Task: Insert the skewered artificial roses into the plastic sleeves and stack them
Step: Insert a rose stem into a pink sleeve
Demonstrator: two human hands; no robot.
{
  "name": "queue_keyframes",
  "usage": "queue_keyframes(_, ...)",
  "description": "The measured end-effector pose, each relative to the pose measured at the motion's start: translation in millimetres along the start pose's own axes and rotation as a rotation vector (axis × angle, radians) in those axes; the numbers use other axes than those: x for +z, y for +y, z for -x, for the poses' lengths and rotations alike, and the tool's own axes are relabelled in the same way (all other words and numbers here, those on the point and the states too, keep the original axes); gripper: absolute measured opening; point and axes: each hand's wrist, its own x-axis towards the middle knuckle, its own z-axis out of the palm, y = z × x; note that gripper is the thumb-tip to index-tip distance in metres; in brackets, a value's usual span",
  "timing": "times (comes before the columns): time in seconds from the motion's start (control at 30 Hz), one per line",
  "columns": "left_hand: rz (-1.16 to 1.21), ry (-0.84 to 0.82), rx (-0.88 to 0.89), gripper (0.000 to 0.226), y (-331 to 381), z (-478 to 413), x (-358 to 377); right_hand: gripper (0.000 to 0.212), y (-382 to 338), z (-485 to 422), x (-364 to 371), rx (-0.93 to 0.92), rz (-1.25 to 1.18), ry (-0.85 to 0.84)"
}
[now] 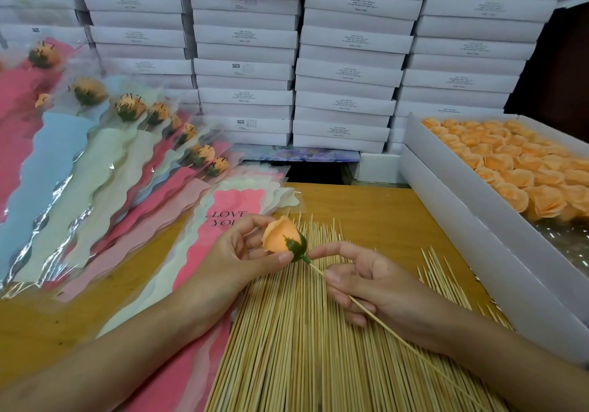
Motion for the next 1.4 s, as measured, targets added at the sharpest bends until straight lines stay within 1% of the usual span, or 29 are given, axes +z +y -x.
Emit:
queue_keyframes(0.13,-0.009,0.001,0.013,0.049,1.4,1.2,3.3,0.038,-0.2,0.7,-0.8,0.008,-0.011,-0.001)
queue_keyframes(0.27,-0.032,-0.007,0.033,0.046,3.2,2.5,7.2,0.039,-0.5,1.4,-0.6,0.010,-0.002,0.002)
queue_keyframes(0.4,-0.048,0.023,0.052,0.048,8.3,0.2,8.0,0.039,-2.2,1.3,-1.6,0.021,-0.066,-0.015)
queue_keyframes(0.5,-0.029,0.090,0.060,0.049,18.5,-5.9,0.2,0.030,-3.1,1.5,-2.1,0.006,-0.090,-0.049)
queue_keyframes(0.63,-0.016,0.233,0.048,0.058,36.7,-14.5,-25.2,0.018,-3.4,0.9,-2.5,-0.003,-0.089,-0.062)
queue_keyframes(0.8,0.079,0.369,0.054,0.047,48.8,-27.0,-58.4,0.018,-3.0,1.1,-3.6,-0.007,-0.104,-0.092)
queue_keyframes(0.87,0.094,0.371,0.023,0.042,51.4,-30.3,-69.9,0.018,-2.2,1.0,-4.3,-0.010,-0.098,-0.099)
queue_keyframes(0.97,0.105,0.285,-0.013,0.038,55.6,-30.8,-84.2,0.016,-0.8,-0.4,-5.8,-0.021,-0.089,-0.103)
queue_keyframes(1.03,-0.018,0.242,-0.048,0.046,56.4,-30.4,-88.8,0.016,0.1,-0.8,-6.9,-0.044,-0.088,-0.104)
queue_keyframes(1.07,-0.163,0.244,-0.075,0.048,53.7,-31.0,-90.4,0.016,0.3,-0.8,-7.9,-0.062,-0.091,-0.099)
queue_keyframes(1.13,-0.546,0.275,-0.116,0.042,45.1,-32.4,-91.7,0.016,-0.5,-0.4,-10.0,-0.107,-0.094,-0.069)
queue_keyframes(1.2,-0.838,0.247,-0.146,0.039,30.9,-34.2,-90.6,0.016,-3.3,-0.9,-12.3,-0.166,-0.103,-0.008)
queue_keyframes(1.27,-0.971,0.227,-0.182,0.046,18.1,-34.3,-88.0,0.018,-5.5,-2.1,-15.3,-0.227,-0.116,0.089)
queue_keyframes(1.4,-1.079,0.239,-0.165,0.065,6.1,-34.4,-89.7,0.020,-1.4,-3.9,-21.0,-0.299,-0.091,0.323)
